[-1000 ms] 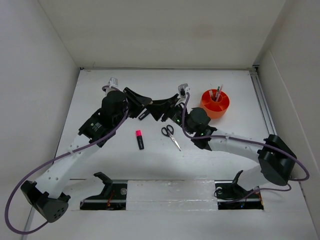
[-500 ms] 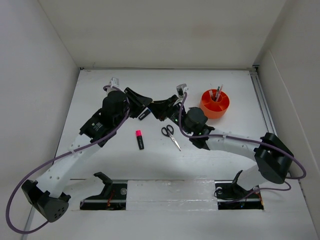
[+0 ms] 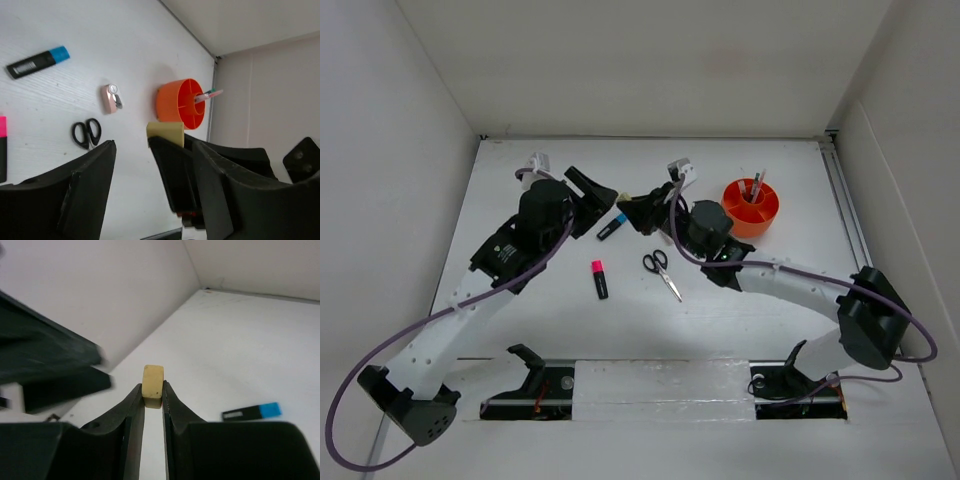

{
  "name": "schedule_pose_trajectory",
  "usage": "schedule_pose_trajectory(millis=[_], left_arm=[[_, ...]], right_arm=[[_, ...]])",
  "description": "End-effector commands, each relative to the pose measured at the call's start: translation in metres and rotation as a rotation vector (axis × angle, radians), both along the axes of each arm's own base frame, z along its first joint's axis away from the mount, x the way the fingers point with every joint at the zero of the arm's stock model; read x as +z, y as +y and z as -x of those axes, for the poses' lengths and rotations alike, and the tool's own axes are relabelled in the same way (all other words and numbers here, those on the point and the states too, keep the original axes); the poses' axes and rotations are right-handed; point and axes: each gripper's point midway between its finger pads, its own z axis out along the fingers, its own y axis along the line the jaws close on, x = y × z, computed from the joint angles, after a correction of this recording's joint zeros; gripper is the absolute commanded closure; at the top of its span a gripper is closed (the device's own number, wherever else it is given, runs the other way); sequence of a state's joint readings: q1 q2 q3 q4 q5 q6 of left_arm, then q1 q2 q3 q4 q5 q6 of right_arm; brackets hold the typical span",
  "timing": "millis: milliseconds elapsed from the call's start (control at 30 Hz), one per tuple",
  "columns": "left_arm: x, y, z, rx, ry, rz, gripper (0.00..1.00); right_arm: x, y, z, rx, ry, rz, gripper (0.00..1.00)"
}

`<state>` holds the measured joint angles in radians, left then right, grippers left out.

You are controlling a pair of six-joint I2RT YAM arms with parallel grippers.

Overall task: Sort the stationery into containers
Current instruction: Place the stationery in the storage box.

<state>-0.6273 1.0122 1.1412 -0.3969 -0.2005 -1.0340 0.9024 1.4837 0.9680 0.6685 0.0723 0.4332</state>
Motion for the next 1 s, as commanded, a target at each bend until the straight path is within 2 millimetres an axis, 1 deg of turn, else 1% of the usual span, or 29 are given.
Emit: schedule_pose_trajectory(millis=[0, 33, 67, 100, 133, 167, 200, 233, 267, 300, 333, 367, 400, 433, 467, 500, 533, 567, 600, 633, 667, 700, 733, 767, 833, 867, 900, 933, 967], left_arm=[[0.057, 0.046, 0.01, 0.123, -0.125, -0.058, 0.33], [0.065, 0.057, 0.014, 0.139, -0.136, -0.086, 0.14], [0.069, 0.067, 0.015, 0.172, -0.143, -0.089, 0.04], [0.073, 0.073, 0.018, 0.185, -0.155, -0.105, 0.0], [0.081, 0.081, 0.025, 0.197, -0.173, -0.111, 0.0], [0.084, 0.089, 0.027, 0.219, -0.182, -0.129, 0.0], [0.084, 0.092, 0.029, 0.221, -0.181, -0.155, 0.0], [0.087, 0.096, 0.034, 0.214, -0.193, -0.172, 0.0], [0.085, 0.099, 0.037, 0.204, -0.183, -0.203, 0.0], [0.08, 0.102, 0.038, 0.207, -0.169, -0.228, 0.0], [0.076, 0.104, 0.04, 0.193, -0.166, -0.267, 0.0], [0.067, 0.103, 0.041, 0.173, -0.148, -0.296, 0.0], [0.056, 0.102, 0.039, 0.164, -0.13, -0.324, 0.0], [0.053, 0.103, 0.041, 0.162, -0.12, -0.331, 0.0], [0.046, 0.101, 0.041, 0.135, -0.112, -0.359, 0.0], [0.038, 0.098, 0.04, 0.112, -0.103, -0.376, 0.0], [0.033, 0.094, 0.041, 0.082, -0.098, -0.389, 0.0], [0.033, 0.092, 0.042, 0.057, -0.102, -0.403, 0.0], [0.025, 0.092, 0.044, 0.021, -0.095, -0.451, 0.0], [0.016, 0.09, 0.043, -0.001, -0.079, -0.478, 0.0], [0.015, 0.088, 0.044, -0.023, -0.083, -0.488, 0.0], [0.002, 0.088, 0.042, -0.039, -0.058, -0.523, 0.0], [-0.002, 0.087, 0.043, -0.054, -0.053, -0.533, 0.0], [-0.007, 0.088, 0.043, -0.064, -0.045, -0.554, 0.0], [-0.01, 0.089, 0.043, -0.066, -0.075, -0.555, 0.0], [-0.015, 0.089, 0.043, -0.074, -0.067, -0.571, 0.0], [-0.017, 0.089, 0.042, -0.079, -0.071, -0.581, 0.0], [-0.026, 0.089, 0.042, -0.085, -0.052, -0.593, 0.0], [-0.028, 0.09, 0.039, -0.077, -0.06, -0.602, 0.0]], right_arm=[[0.013, -0.033, -0.022, -0.061, -0.054, 0.122, 1.0], [0.023, -0.044, -0.026, -0.07, -0.089, 0.146, 1.0], [0.012, -0.052, -0.028, -0.048, -0.062, 0.205, 1.0], [0.019, -0.073, -0.044, -0.085, -0.071, 0.222, 1.0], [0.022, -0.084, -0.05, -0.09, -0.099, 0.263, 1.0], [0.015, -0.095, -0.052, -0.079, -0.082, 0.319, 1.0], [0.026, -0.12, -0.071, -0.144, -0.097, 0.347, 1.0], [0.028, -0.133, -0.079, -0.166, -0.103, 0.388, 1.0], [0.024, -0.147, -0.091, -0.193, -0.122, 0.463, 1.0], [0.014, -0.172, -0.102, -0.218, -0.084, 0.526, 1.0], [0.032, -0.185, -0.112, -0.253, -0.11, 0.546, 1.0], [0.026, -0.196, -0.123, -0.265, -0.095, 0.582, 1.0], [0.027, -0.216, -0.138, -0.269, -0.074, 0.599, 1.0], [0.038, -0.223, -0.138, -0.251, -0.099, 0.607, 1.0], [0.039, -0.228, -0.143, -0.215, -0.113, 0.629, 1.0], [0.023, -0.234, -0.151, -0.18, -0.072, 0.664, 1.0], [0.028, -0.251, -0.159, -0.186, -0.071, 0.665, 1.0], [0.046, -0.259, -0.167, -0.205, -0.097, 0.654, 1.0], [0.036, -0.267, -0.179, -0.204, -0.072, 0.665, 1.0], [0.03, -0.277, -0.185, -0.215, -0.037, 0.672, 1.0], [0.042, -0.293, -0.192, -0.216, -0.059, 0.677, 1.0], [0.036, -0.302, -0.197, -0.213, -0.039, 0.692, 1.0], [0.019, -0.314, -0.208, -0.218, 0.006, 0.706, 1.0], [0.013, -0.327, -0.207, -0.186, 0.025, 0.691, 1.0], [0.006, -0.342, -0.211, -0.165, 0.04, 0.663, 1.0], [0.008, -0.347, -0.212, -0.157, 0.024, 0.635, 1.0], [-0.004, -0.367, -0.215, -0.196, 0.061, 0.614, 1.0], [-0.007, -0.375, -0.217, -0.219, 0.072, 0.593, 1.0], [-0.001, -0.381, -0.219, -0.244, 0.058, 0.574, 1.0]])
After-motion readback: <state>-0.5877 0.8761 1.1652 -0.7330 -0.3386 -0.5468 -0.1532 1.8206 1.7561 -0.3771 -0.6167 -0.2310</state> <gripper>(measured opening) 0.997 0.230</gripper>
